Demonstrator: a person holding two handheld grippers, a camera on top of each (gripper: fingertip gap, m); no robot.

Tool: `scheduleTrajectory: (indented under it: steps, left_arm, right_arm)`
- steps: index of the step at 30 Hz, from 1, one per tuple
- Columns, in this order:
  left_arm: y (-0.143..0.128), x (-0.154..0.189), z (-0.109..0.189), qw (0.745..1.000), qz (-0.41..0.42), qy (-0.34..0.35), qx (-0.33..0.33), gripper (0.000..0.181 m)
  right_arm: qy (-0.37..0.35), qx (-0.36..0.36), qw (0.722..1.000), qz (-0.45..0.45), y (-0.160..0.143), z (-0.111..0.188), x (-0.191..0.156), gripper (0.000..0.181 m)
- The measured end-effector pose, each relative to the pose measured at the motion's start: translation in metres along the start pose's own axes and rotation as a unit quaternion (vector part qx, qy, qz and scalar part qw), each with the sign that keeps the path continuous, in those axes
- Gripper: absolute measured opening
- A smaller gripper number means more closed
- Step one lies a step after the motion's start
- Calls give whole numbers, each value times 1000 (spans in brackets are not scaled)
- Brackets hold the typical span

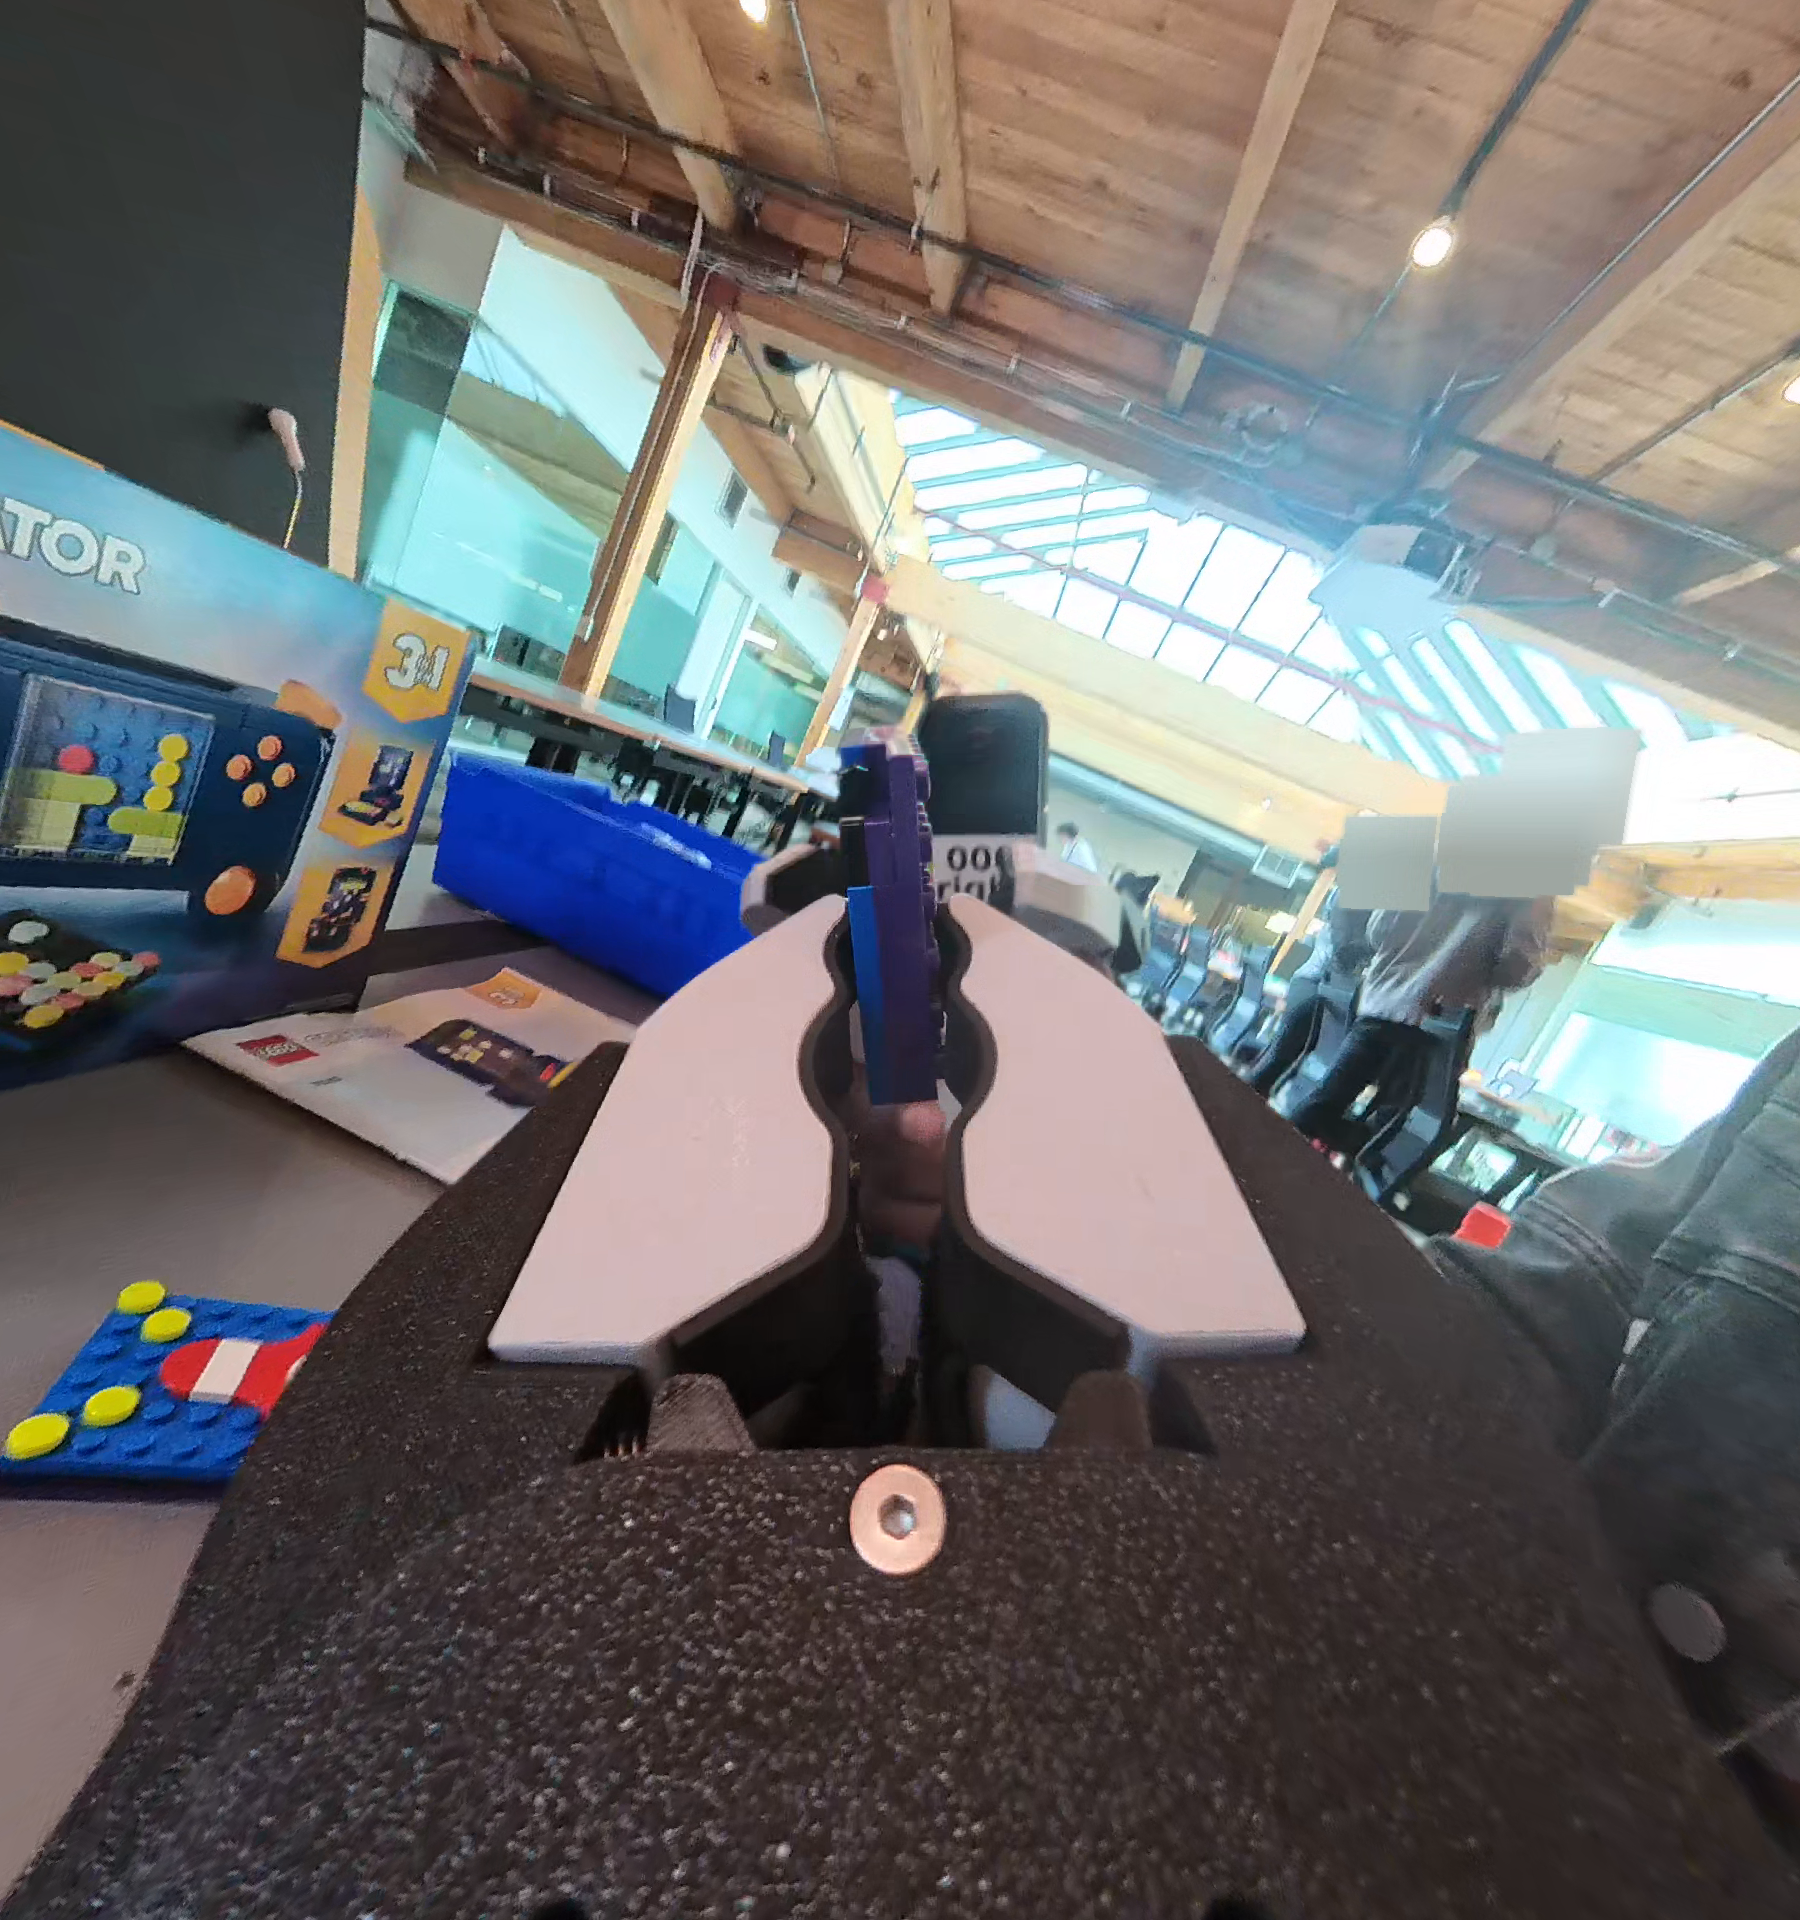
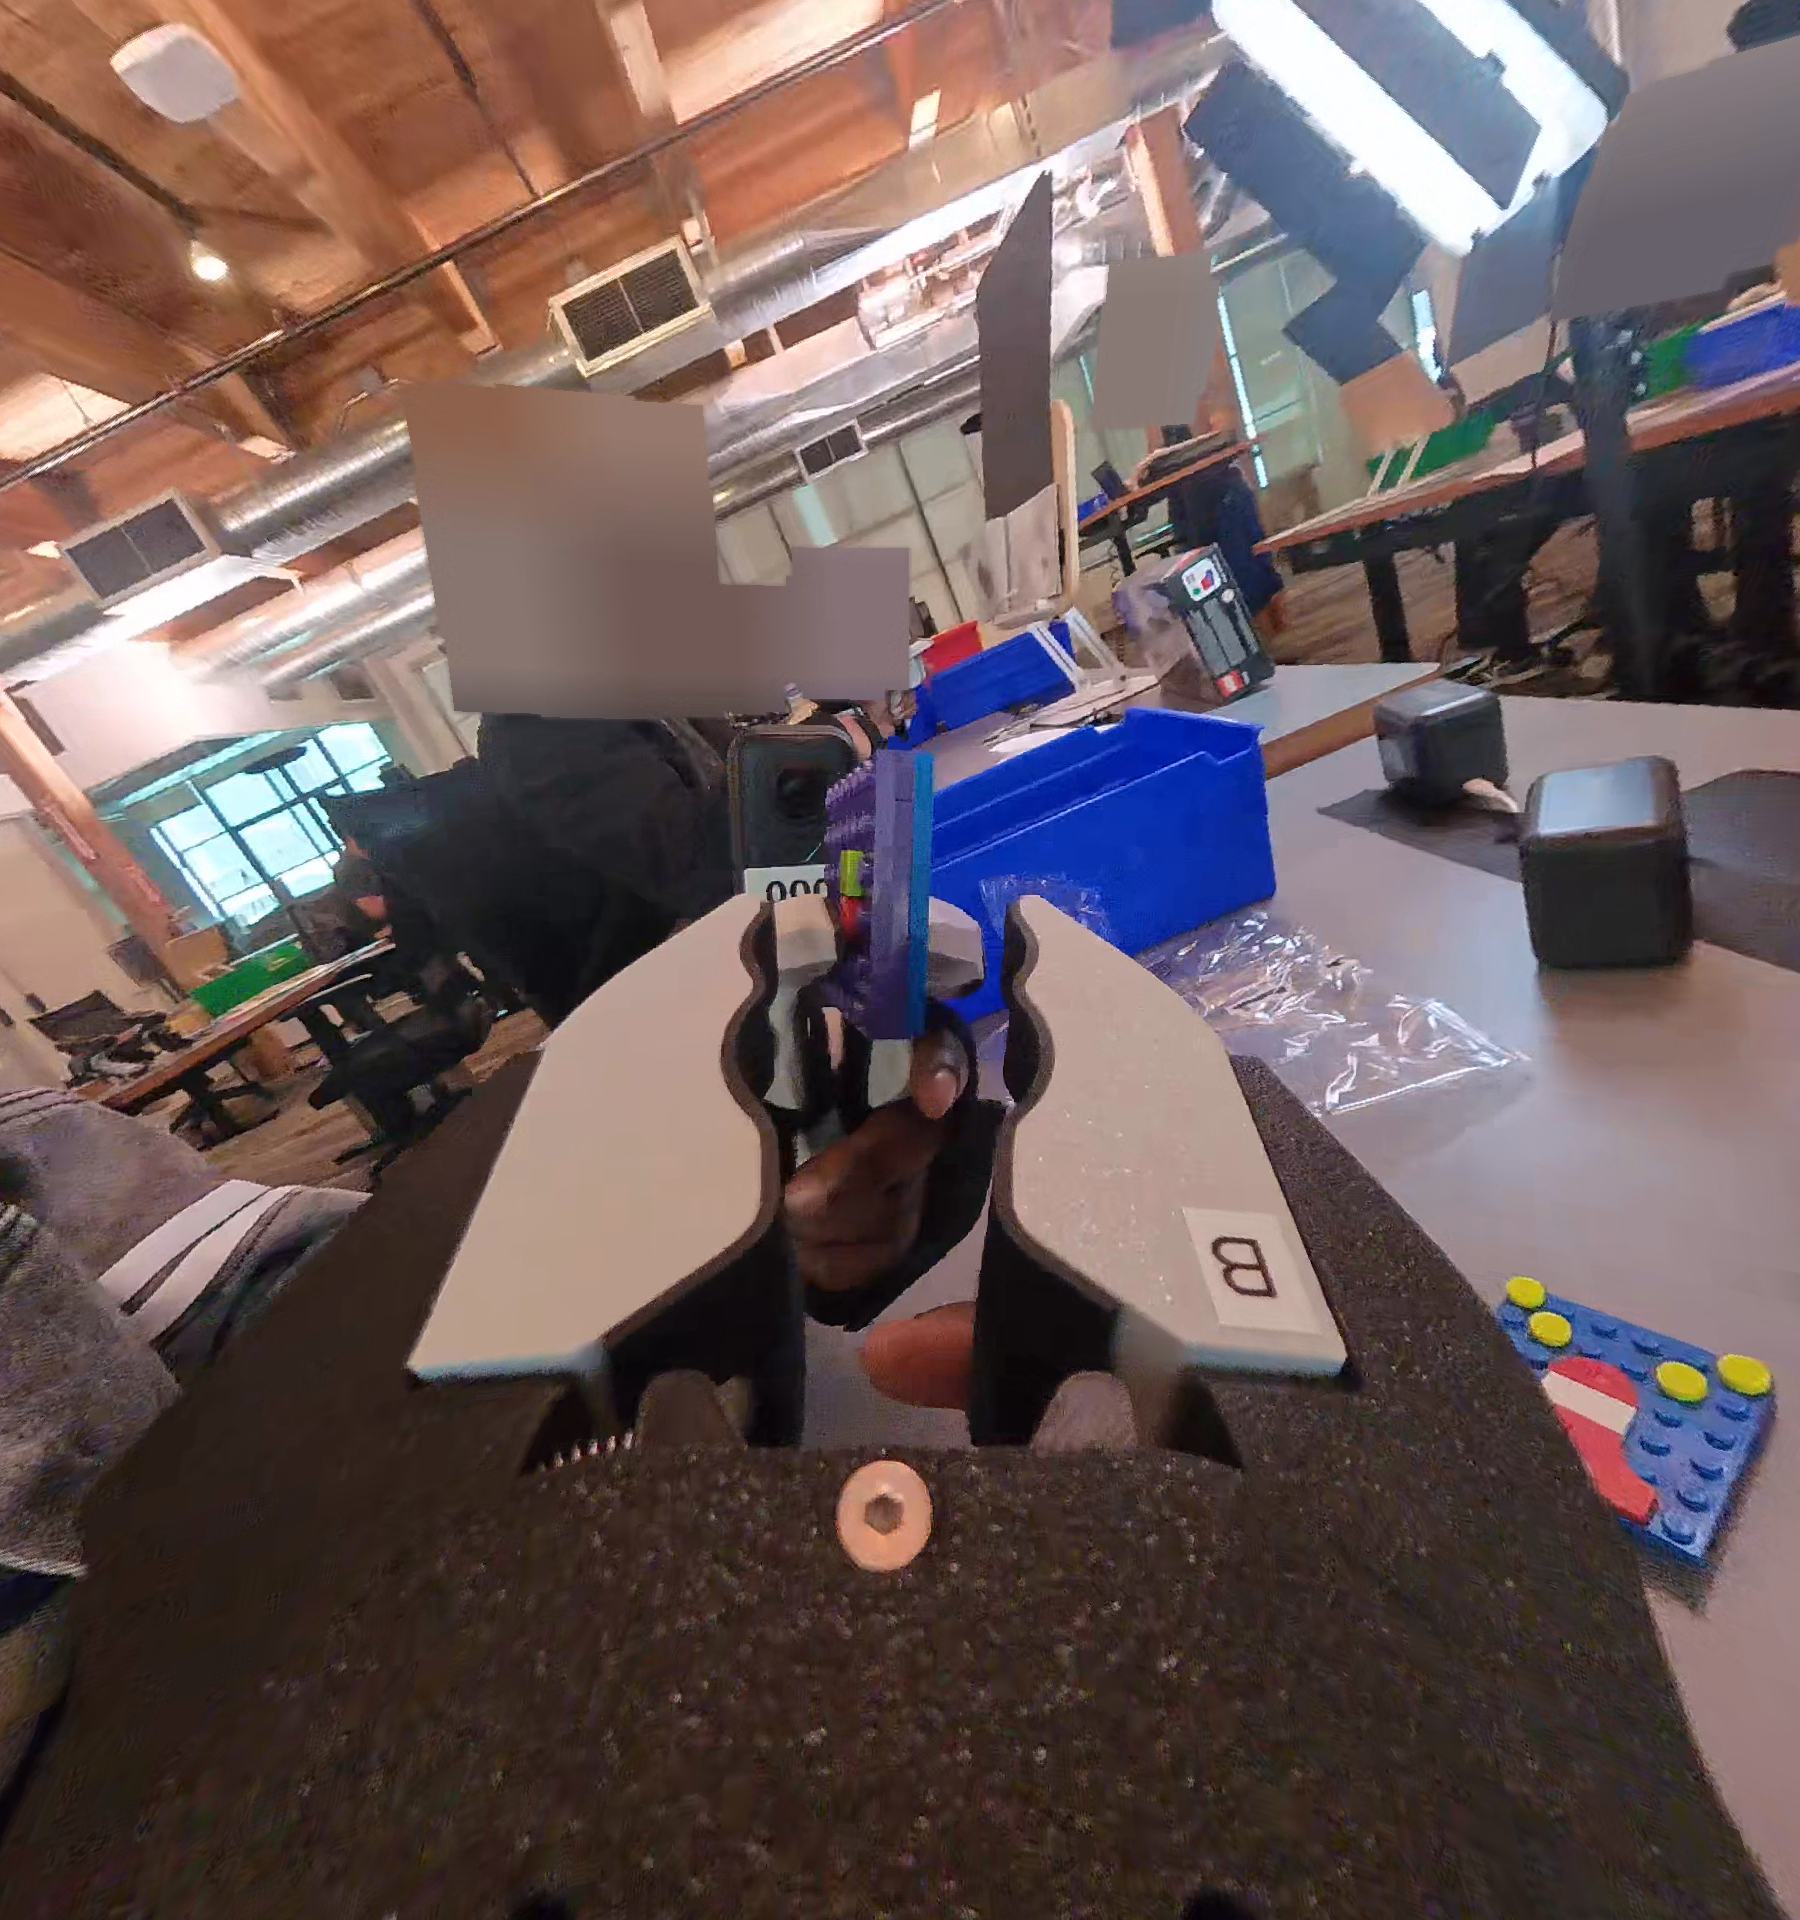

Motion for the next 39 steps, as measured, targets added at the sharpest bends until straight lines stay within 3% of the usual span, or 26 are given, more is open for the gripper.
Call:
scheduleTrajectory:
  steps: [3, 6, 8, 10, 12, 13, 15, 18, 21, 24, 26, 28, 30, 32, 34, 35, 36, 37, 39]
  left_arm:
    - [-10, -2, -1, 998, -18, 15, -56, 12]
    - [-11, 2, -4, 997, -39, 8, -71, 13]
    - [-9, 2, -4, 990, -109, 31, -78, 31]
    - [-4, 1, -1, 962, -242, 85, -94, 64]
    - [1, 7, -1, 901, -397, 122, -129, 78]
    - [-1, 10, -2, 875, -442, 125, -154, 83]
    - [-11, 14, -6, 853, -468, 106, -207, 89]
    - [-31, 13, -8, 825, -490, 79, -269, 81]
    - [-37, 8, -7, 795, -521, 93, -298, 49]
    - [-37, 9, -7, 806, -508, 86, -292, 50]
    - [-35, 9, -8, 814, -502, 87, -281, 74]
    - [-37, 9, -8, 807, -508, 82, -289, 75]
    - [-41, 10, -9, 793, -524, 75, -299, 59]
    - [-39, 11, -10, 795, -526, 82, -292, 18]
    - [-36, 14, -9, 812, -506, 69, -281, 14]
    - [-33, 15, -9, 821, -499, 69, -269, 25]
    - [-30, 16, -9, 826, -497, 71, -256, 53]
    - [-27, 16, -9, 829, -493, 73, -252, 68]
    - [-29, 17, -8, 829, -491, 66, -260, 72]
  right_arm:
    - [13, -2, 1000, -5, -3, 0, -1, 29]
    - [17, -8, 1000, 0, -3, 2, -1, 17]
    - [2, -19, 1000, -9, -2, 3, 4, 16]
    - [-24, -22, 999, -29, 2, 7, 12, 15]
    - [-38, -57, 997, -47, -1, 10, 19, 13]
    - [-35, -88, 994, -54, -6, 12, 20, 13]
    - [-16, -133, 989, -64, -13, 13, 16, 13]
    - [11, -161, 985, -68, -18, 13, 7, 13]
    - [2, -203, 978, -53, -28, 14, 8, 13]
    - [7, -206, 976, -69, -29, 14, 8, 13]
    - [-6, -209, 975, -72, -31, 14, 12, 13]
    - [3, -213, 974, -79, -32, 15, 11, 13]
    - [6, -219, 972, -85, -33, 15, 11, 13]
    - [4, -226, 971, -82, -36, 15, 11, 13]
    - [14, -229, 970, -82, -36, 15, 9, 13]
    - [12, -224, 971, -81, -34, 15, 10, 13]
    - [13, -219, 972, -83, -32, 17, 10, 13]
    - [12, -215, 973, -87, -31, 18, 11, 13]
    - [14, -208, 973, -95, -28, 20, 13, 13]
Point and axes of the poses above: each gripper's, where its closed fingertips meet, z back along the fingers, y out of its top, x = y × z across the jaws, the point moved 3 cm from there along z, back along the fingers, and after that the axes turned 10 degrees about -y, right-handed, at the moved point
